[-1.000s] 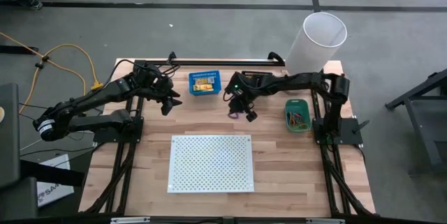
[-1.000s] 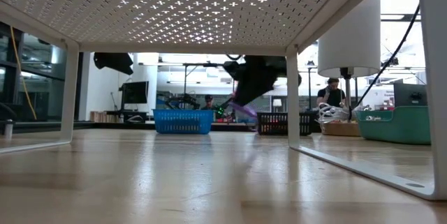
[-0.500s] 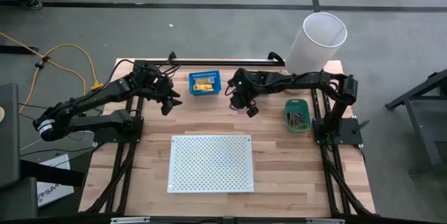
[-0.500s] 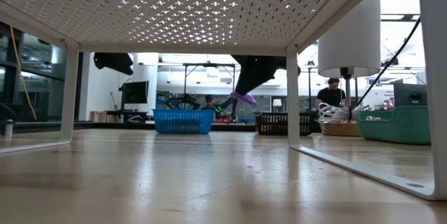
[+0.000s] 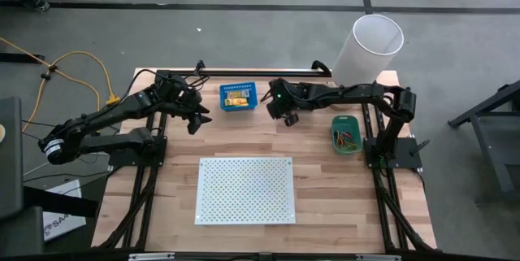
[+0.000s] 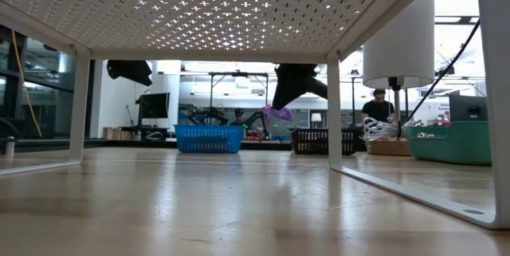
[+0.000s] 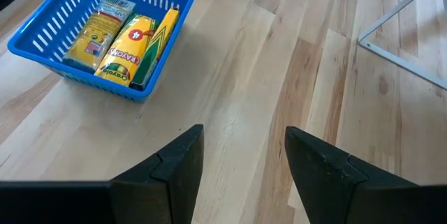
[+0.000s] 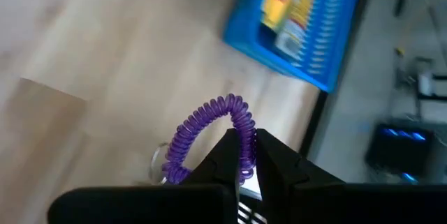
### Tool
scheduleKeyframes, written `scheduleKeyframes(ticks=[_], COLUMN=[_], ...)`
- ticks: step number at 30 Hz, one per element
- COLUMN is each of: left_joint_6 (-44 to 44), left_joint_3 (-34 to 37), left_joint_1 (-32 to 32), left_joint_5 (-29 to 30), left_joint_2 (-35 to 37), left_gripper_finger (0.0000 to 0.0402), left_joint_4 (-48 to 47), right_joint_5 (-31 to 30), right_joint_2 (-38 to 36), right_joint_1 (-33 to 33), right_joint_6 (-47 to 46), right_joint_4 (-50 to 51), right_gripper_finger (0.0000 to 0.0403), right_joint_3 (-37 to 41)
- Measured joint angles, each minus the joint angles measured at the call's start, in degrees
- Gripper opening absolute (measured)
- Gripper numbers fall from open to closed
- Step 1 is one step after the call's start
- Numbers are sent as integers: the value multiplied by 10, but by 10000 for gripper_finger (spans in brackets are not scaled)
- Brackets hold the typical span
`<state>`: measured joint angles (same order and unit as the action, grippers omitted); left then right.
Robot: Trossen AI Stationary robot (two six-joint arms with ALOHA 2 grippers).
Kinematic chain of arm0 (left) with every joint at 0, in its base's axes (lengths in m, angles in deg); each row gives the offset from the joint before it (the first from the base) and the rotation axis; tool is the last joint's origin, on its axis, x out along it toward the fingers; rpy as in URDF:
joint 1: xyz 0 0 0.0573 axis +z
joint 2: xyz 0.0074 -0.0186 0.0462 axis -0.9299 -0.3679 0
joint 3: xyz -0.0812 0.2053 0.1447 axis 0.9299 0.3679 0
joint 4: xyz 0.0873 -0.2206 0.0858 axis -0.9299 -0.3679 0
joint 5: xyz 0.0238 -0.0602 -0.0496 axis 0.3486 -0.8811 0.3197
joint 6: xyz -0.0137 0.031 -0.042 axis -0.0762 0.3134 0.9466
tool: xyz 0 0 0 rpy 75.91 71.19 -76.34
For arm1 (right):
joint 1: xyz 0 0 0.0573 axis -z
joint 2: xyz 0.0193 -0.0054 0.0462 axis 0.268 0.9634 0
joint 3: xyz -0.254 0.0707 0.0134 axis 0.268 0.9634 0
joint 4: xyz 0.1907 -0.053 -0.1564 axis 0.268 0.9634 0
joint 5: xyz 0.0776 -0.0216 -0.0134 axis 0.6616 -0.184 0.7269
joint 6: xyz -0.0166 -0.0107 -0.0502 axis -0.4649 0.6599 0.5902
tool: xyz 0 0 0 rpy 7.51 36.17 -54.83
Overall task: Pick & Place Office Desk Supplies
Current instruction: Put the violet spring keychain into the black bin
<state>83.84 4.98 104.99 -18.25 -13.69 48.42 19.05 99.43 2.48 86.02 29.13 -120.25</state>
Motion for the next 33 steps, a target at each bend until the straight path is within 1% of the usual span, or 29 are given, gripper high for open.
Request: scheduleKeyframes(ticks=[4, 8, 13, 17, 20, 22, 28, 33], left_joint_6=[0, 0, 0, 0, 0, 0, 0, 0], left_joint_3=[0, 0, 0, 0, 0, 0, 0, 0], left_joint_1=[0, 0, 0, 0, 0, 0, 0, 0], left_joint_5=[0, 0, 0, 0, 0, 0, 0, 0], left_joint_2=[0, 0, 0, 0, 0, 0, 0, 0], left_gripper_finger=[195, 195, 195, 195, 195, 195, 195, 195], left_joint_4=[0, 0, 0, 0, 0, 0, 0, 0], right_joint_5=[-55, -94, -153, -215, -249, -259, -257, -253], right_joint_2=[0, 0, 0, 0, 0, 0, 1, 1], right_joint_1=[0, 0, 0, 0, 1, 4, 20, 27], right_joint_6=[0, 0, 0, -17, -40, -57, -105, -109], right_joint_4=[-18, -36, -38, -21, 6, 26, 67, 72], right_gripper_finger=[22, 22, 22, 22, 22, 22, 22, 22], right_joint_3=[0, 0, 0, 0, 0, 0, 0, 0])
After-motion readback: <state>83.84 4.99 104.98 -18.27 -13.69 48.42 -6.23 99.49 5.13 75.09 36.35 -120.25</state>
